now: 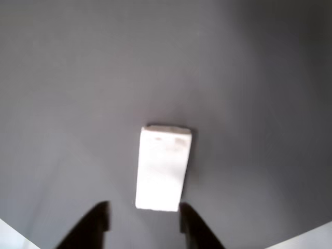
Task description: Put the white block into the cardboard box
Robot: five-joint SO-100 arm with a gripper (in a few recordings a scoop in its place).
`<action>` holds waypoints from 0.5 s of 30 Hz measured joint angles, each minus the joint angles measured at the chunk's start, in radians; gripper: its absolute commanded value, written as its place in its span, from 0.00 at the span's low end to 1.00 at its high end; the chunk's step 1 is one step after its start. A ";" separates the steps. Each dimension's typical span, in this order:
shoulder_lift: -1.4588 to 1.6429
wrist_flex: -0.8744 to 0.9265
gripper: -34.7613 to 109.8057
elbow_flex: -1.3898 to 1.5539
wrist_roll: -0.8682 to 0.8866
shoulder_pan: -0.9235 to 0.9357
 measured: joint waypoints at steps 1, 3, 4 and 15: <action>0.000 -0.002 0.41 0.005 0.000 0.000; 0.000 -0.002 0.41 0.020 0.000 0.005; 0.000 -0.002 0.41 0.028 0.000 0.009; 0.000 -0.002 0.40 0.055 0.000 0.054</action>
